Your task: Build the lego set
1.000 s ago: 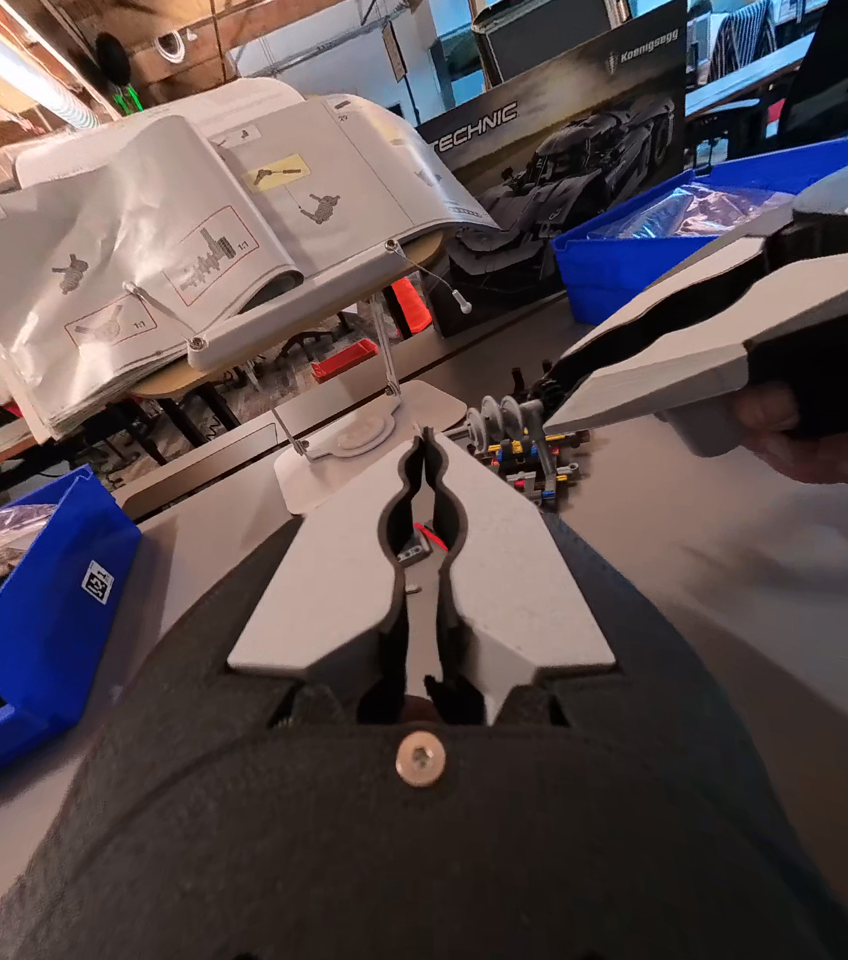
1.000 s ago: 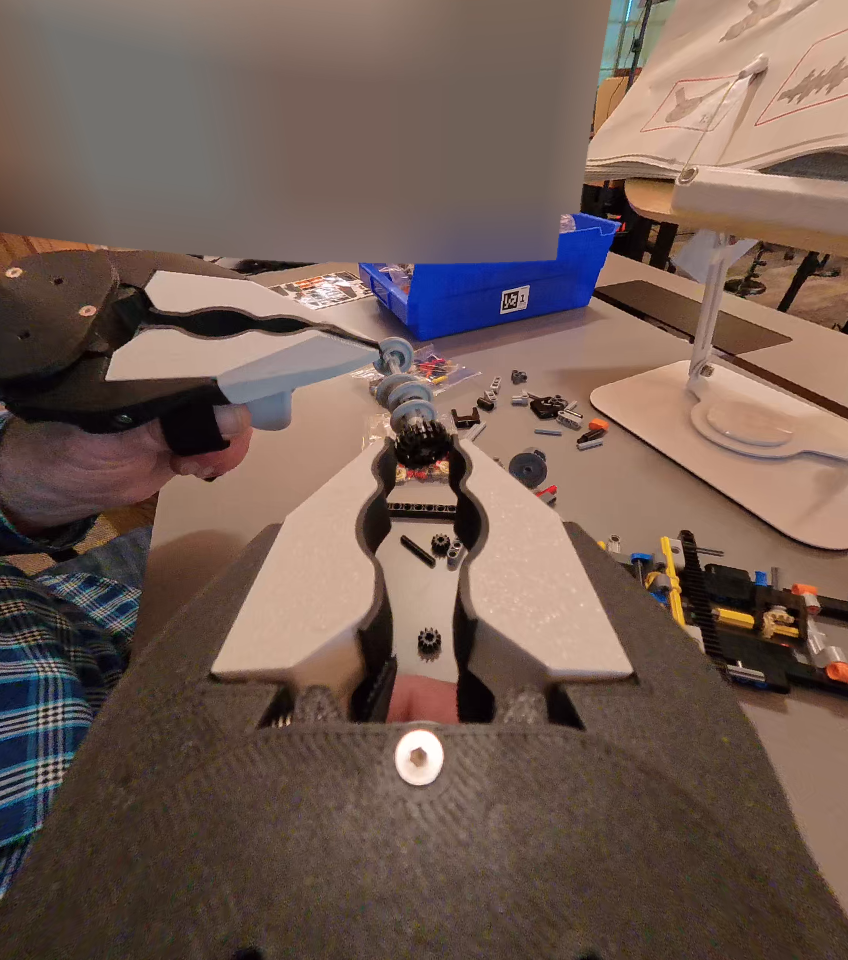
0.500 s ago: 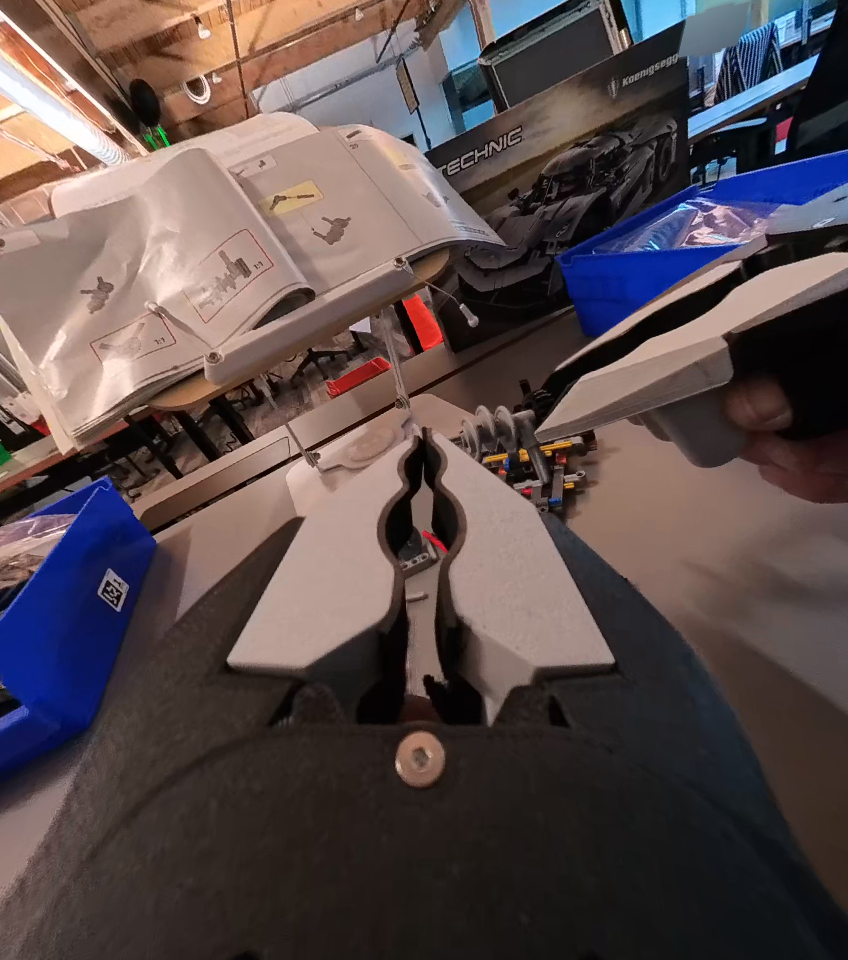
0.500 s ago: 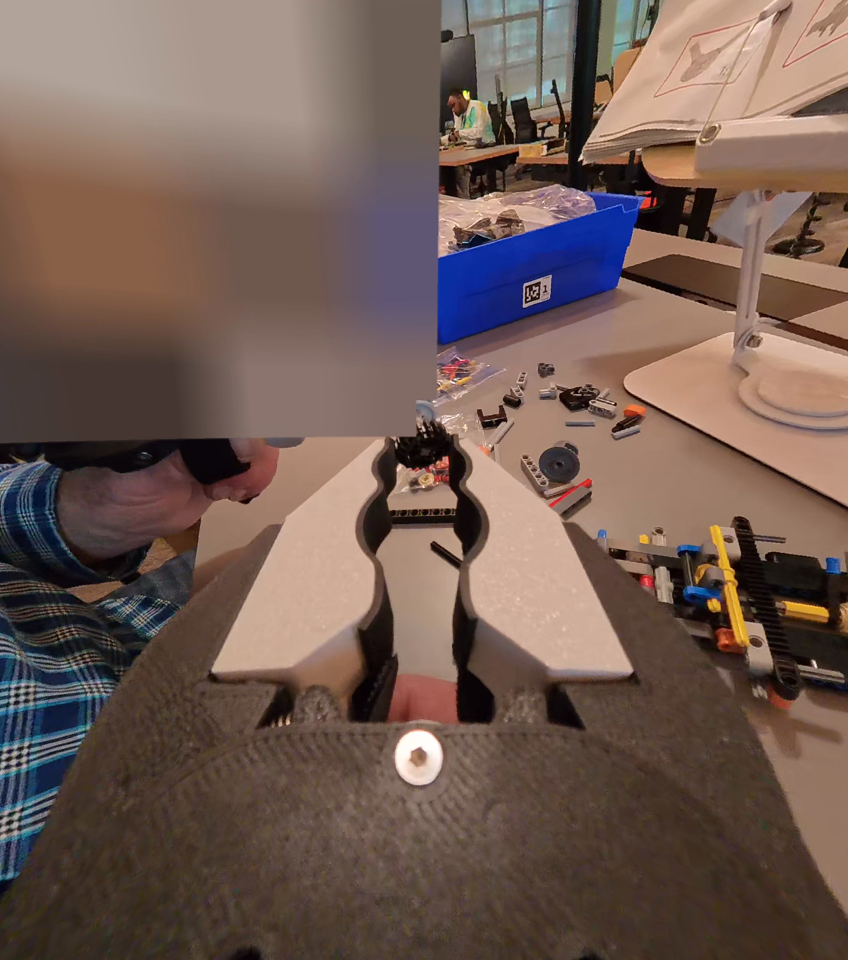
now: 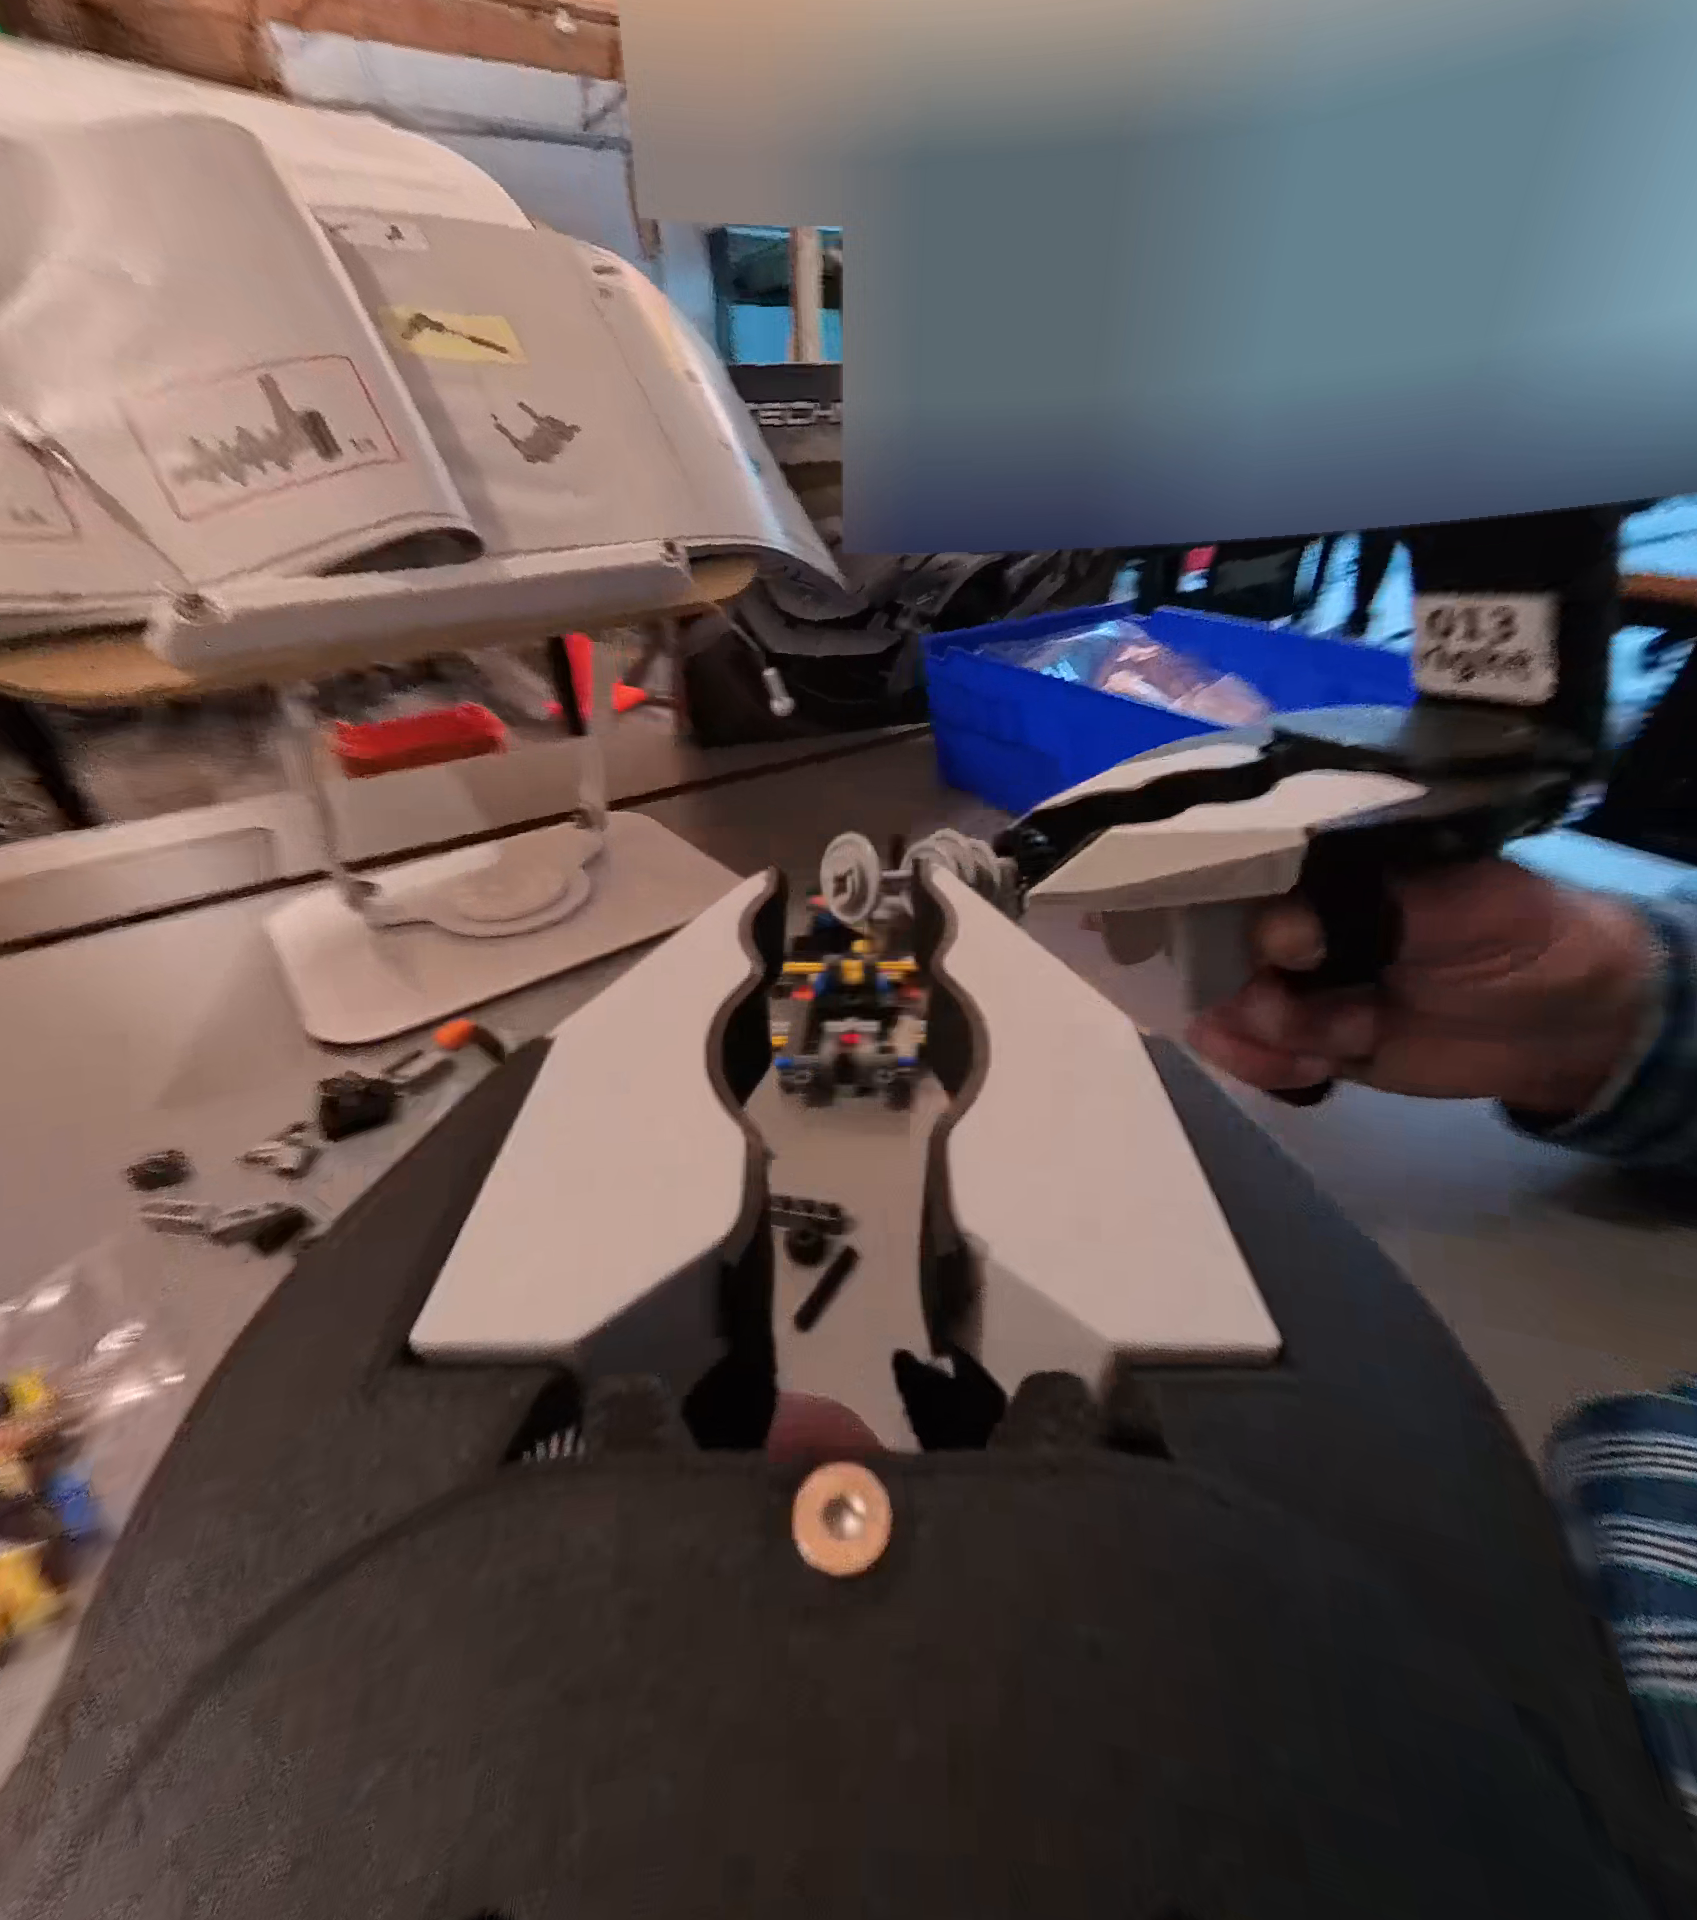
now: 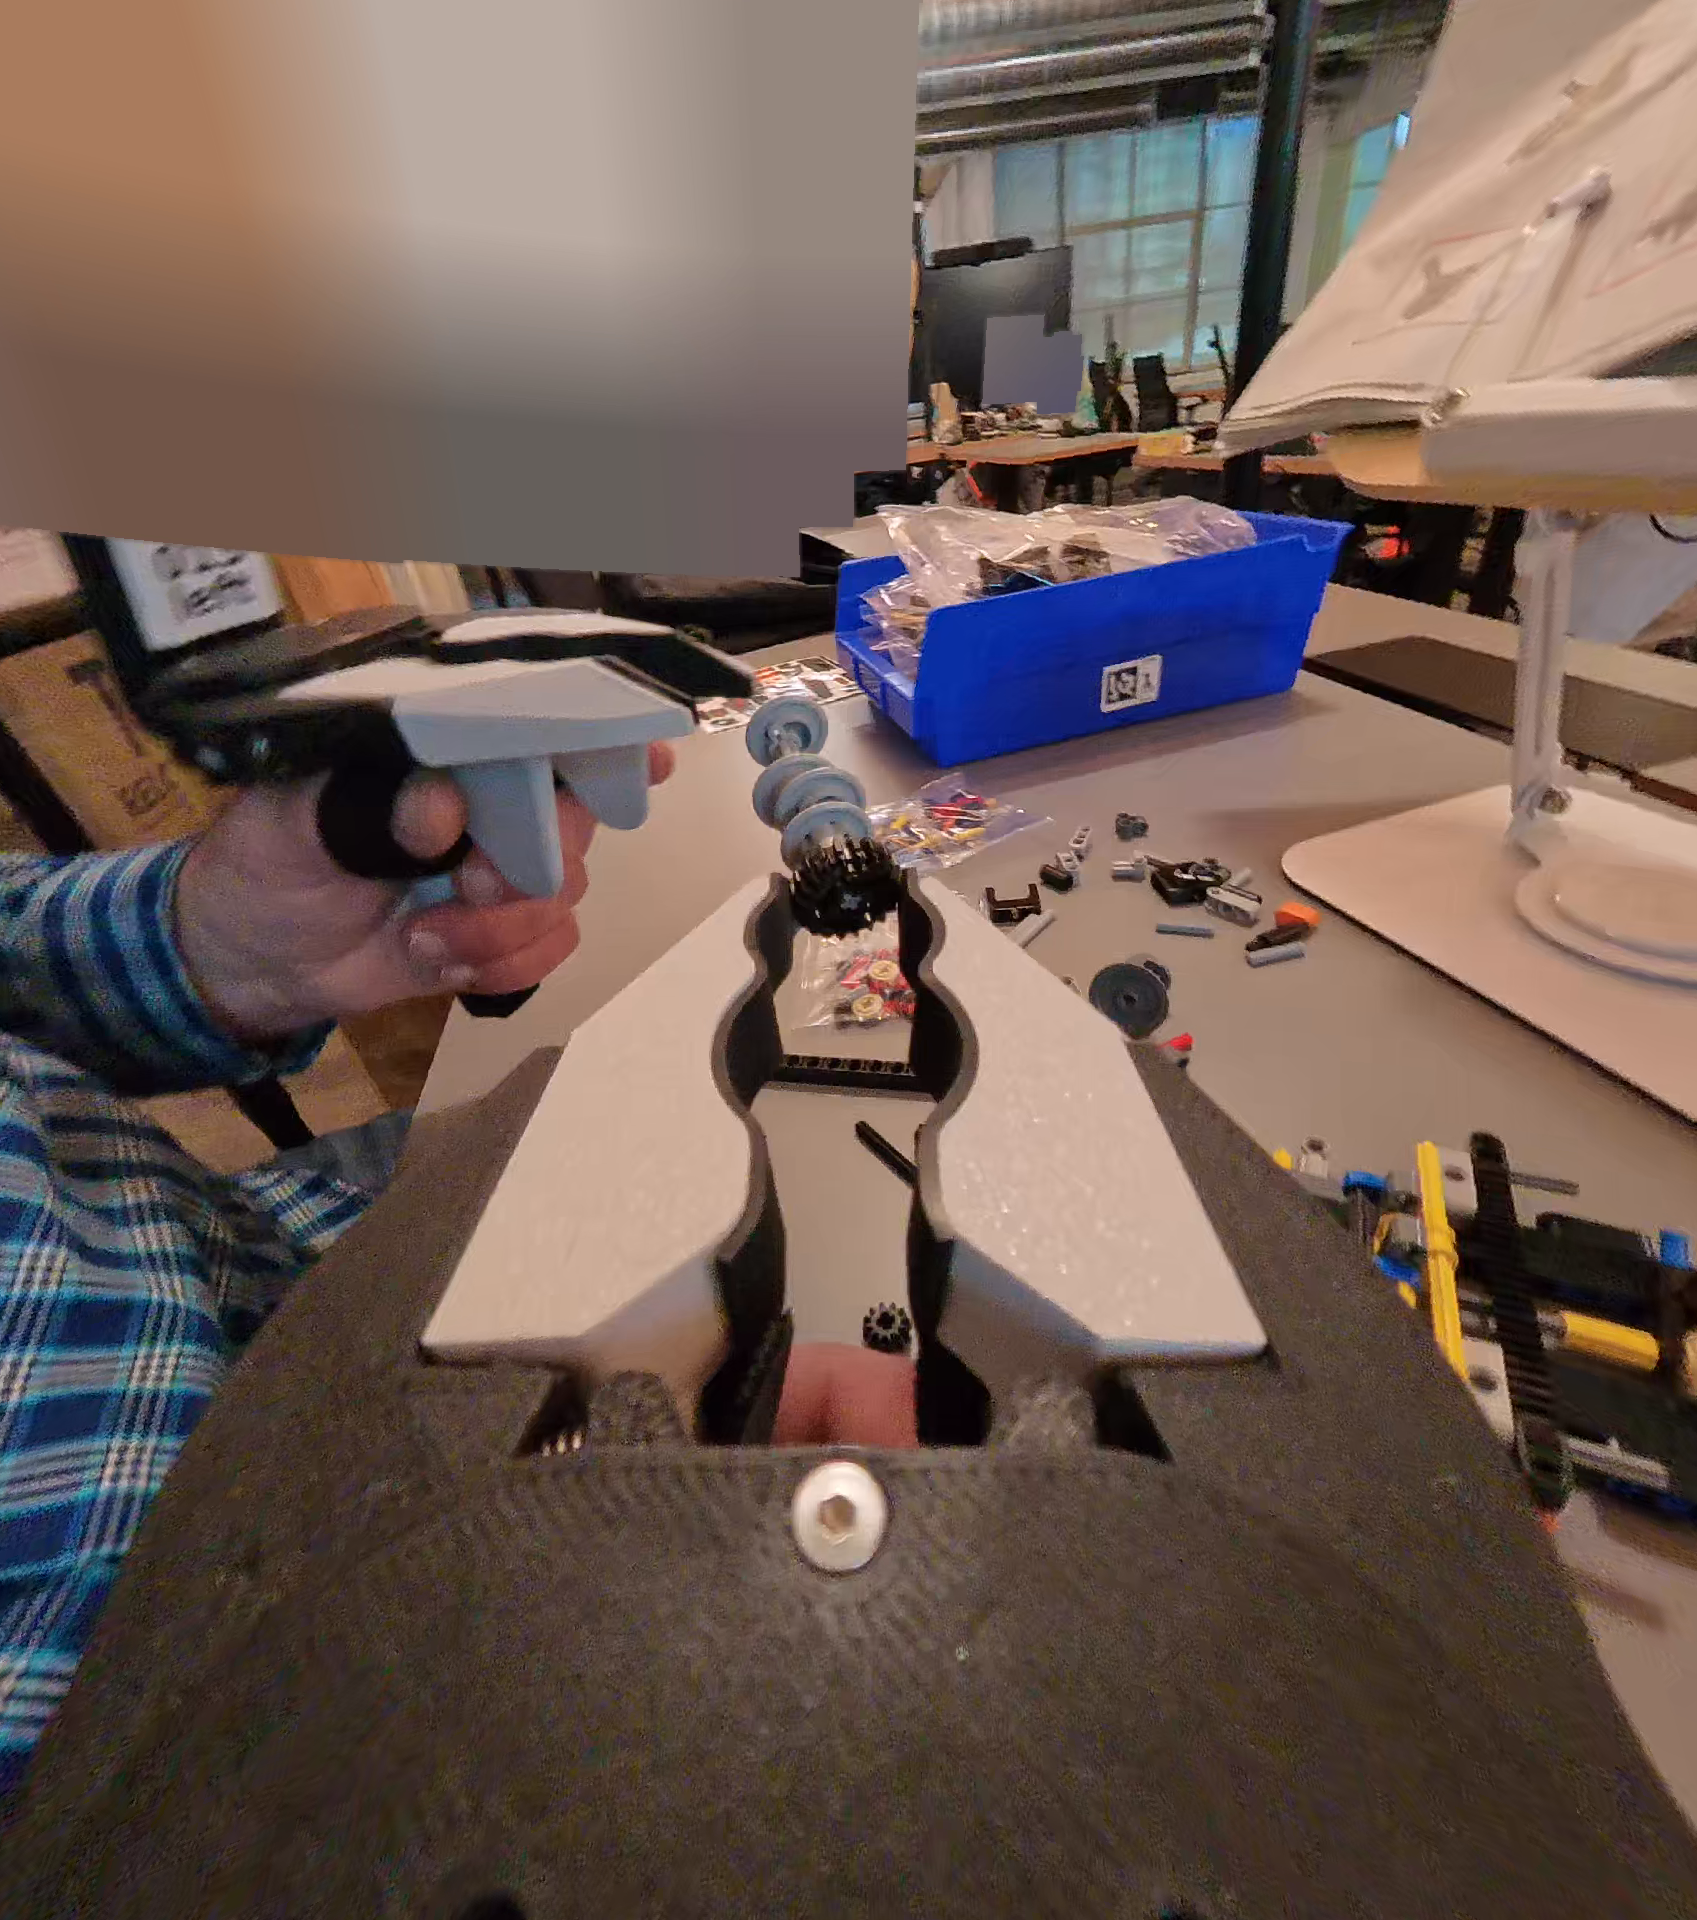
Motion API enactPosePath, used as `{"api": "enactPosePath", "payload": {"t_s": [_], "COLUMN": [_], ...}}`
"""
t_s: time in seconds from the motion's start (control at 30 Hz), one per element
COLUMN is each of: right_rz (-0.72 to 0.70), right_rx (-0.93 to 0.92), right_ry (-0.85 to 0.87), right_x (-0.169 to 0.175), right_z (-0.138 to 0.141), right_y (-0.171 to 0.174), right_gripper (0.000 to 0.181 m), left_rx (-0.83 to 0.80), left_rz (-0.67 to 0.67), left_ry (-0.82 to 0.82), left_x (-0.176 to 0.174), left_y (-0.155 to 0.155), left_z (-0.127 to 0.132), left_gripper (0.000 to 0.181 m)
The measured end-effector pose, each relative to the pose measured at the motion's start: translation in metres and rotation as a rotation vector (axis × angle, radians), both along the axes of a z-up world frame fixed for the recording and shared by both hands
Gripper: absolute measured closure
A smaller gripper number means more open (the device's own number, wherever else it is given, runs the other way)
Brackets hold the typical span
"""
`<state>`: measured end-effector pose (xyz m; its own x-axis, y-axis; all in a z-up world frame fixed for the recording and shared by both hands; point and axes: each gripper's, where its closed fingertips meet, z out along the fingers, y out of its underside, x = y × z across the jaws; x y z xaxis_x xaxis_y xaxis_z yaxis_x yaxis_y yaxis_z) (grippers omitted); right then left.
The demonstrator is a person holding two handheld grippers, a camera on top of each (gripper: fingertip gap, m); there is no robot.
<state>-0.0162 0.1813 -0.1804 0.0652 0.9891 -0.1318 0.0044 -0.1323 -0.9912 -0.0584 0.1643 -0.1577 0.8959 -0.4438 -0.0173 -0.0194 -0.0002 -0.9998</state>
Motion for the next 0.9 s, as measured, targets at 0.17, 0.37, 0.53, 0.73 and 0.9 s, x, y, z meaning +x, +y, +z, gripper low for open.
{"api": "enactPosePath", "payload": {"t_s": [0.17, 0.37, 0.53, 0.73, 0.9], "right_rz": [0.097, 0.181, 0.219, 0.257, 0.269], "right_rx": [0.097, 0.107, 0.109, 0.077, 0.073], "right_ry": [0.01, 0.037, 0.044, 0.081, 0.1], "right_x": [0.001, 0.003, 0.004, 0.007, 0.009], "right_z": [0.005, 0.008, 0.008, 0.01, 0.012], "right_y": [-0.014, -0.023, -0.028, -0.03, -0.031], "right_gripper": [0.163, 0.163, 0.163, 0.163, 0.164], "left_rx": [-0.112, -0.134, -0.141, -0.116, -0.095], "left_rz": [-0.233, -0.353, -0.416, -0.419, -0.406], "left_ry": [-0.18, -0.189, -0.187, -0.154, -0.135], "left_x": [0.009, 0.012, 0.017, 0.022, 0.026], "left_y": [-0.007, -0.017, -0.025, -0.028, -0.03], "left_z": [0.001, 0.001, -0.001, 0.004, 0.007], "left_gripper": [0.156, 0.161, 0.165, 0.165, 0.165]}}
